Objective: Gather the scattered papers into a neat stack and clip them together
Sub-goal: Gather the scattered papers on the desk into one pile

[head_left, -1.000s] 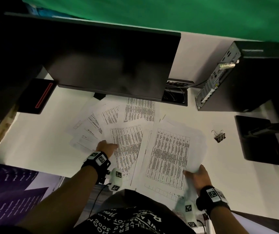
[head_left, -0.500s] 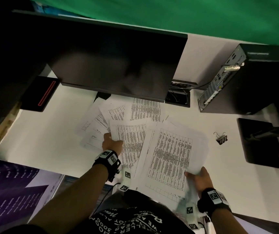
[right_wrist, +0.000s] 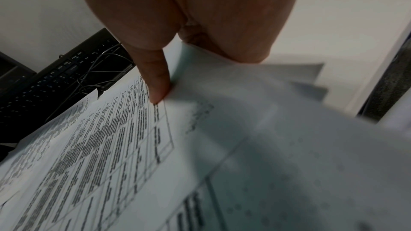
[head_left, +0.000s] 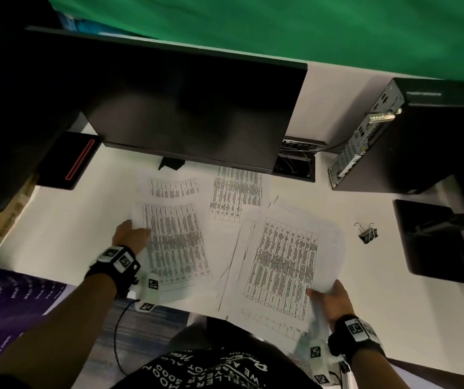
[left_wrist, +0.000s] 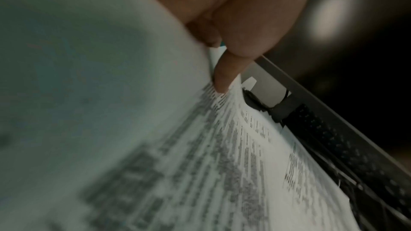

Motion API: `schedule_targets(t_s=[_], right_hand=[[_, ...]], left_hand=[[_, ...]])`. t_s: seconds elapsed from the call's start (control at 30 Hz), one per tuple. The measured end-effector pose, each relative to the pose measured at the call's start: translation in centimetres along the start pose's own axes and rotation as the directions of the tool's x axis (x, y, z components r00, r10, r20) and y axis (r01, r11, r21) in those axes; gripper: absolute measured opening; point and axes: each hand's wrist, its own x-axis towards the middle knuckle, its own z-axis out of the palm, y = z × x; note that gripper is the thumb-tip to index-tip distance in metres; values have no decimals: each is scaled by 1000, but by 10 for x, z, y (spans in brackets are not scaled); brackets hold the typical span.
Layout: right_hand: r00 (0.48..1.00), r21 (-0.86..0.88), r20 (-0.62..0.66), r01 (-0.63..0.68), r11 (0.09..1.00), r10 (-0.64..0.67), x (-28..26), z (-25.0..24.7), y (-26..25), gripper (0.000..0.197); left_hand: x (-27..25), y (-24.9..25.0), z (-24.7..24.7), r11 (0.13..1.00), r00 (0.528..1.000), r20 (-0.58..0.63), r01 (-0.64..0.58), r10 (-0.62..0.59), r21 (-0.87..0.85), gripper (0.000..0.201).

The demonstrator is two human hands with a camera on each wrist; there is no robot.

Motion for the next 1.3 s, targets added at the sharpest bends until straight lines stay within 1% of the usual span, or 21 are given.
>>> schedule_targets(t_s=[0.1, 0.17, 0.2, 0.27, 0.3, 0.37, 0.43, 0.5, 0.53, 0.6, 0.67, 0.73, 0.77, 0.83, 0.93, 1.03, 1.07, 1.13, 1.17, 1.27, 1.3], right_hand=[[1000, -12, 0, 17, 1000, -17, 3, 0, 1, 47], [1000, -16, 7, 16, 1000, -16, 5, 0, 3, 47], [1000, -5, 11, 9, 1000, -9, 6, 0, 4, 47], [1000, 15, 21, 1, 1000, -1, 7, -1, 5, 49], [1000, 18, 24, 2, 1000, -2, 6, -1, 4, 48], [1000, 39, 25, 1, 999, -2, 4, -1, 3, 44], [1000, 84, 25, -16, 996, 14, 3, -3, 3, 40], [999, 111, 21, -44, 993, 42, 5, -5, 4, 37], [999, 107, 17, -53, 993, 52, 6, -6, 5, 34], [1000, 105, 10, -25, 994, 25, 5, -8, 9, 27], [1000, 64, 19, -8, 998, 6, 2, -13, 12, 26], [1000, 54, 25, -13, 998, 11, 1, -17, 15, 27], [1000, 51, 23, -13, 999, 11, 0, -19, 15, 27], [1000, 42, 20, 7, 999, -7, -9, -21, 9, 27], [1000, 21, 19, 11, 1000, -11, -19, -23, 1, 28], [1000, 67, 5, -24, 997, 23, -22, -27, 1, 29], [999, 100, 7, -42, 994, 41, -21, -29, 4, 29], [996, 129, 11, -93, 987, 93, -15, -30, 11, 27], [992, 129, 7, -125, 984, 125, -3, -30, 25, 35], [983, 132, -2, -181, 975, 183, 26, -29, 59, 98], [983, 149, -7, -180, 972, 183, 21, -28, 50, 103]], left_hand=[[-12, 7, -19, 983, 983, -33, -177, 178, 48, 41], [-24, 16, -33, 936, 941, -75, -315, 330, 159, 40], [-30, 23, -42, 892, 906, -84, -387, 415, 235, 41], [-45, 37, -62, 749, 781, -14, -593, 624, 295, 36], [-54, 45, -72, 690, 720, 33, -676, 693, 260, 30], [-74, 61, -90, 671, 677, 139, -735, 722, 96, 20], [-90, 80, -99, 689, 673, 149, -704, 725, -172, 25], [-96, 92, -95, 621, 659, 115, -616, 744, -485, 30], [-95, 93, -86, 595, 670, 125, -539, 732, -596, 30], [-82, 88, -56, 629, 709, 216, -391, 671, -671, 29], [-67, 75, -14, 769, 764, 327, -325, 556, -551, 39], [-55, 61, 27, 897, 822, 388, -300, 416, -326, 65], [-52, 55, 46, 922, 833, 402, -302, 379, -244, 66], [-52, 47, 80, 938, 855, 386, -331, 346, -106, 50], [-56, 40, 111, 945, 888, 350, -325, 297, 22, 52], [-56, 42, 124, 944, 883, 392, -318, 260, 91, 59], [-57, 44, 126, 941, 868, 424, -324, 256, 96, 61], [-60, 47, 130, 928, 808, 523, -363, 270, 82, 63], [-61, 48, 133, 919, 781, 554, -389, 290, 68, 63], [-69, 55, 147, 884, 739, 547, -468, 394, -5, 61], [-73, 58, 154, 882, 738, 536, -471, 409, -24, 58]])
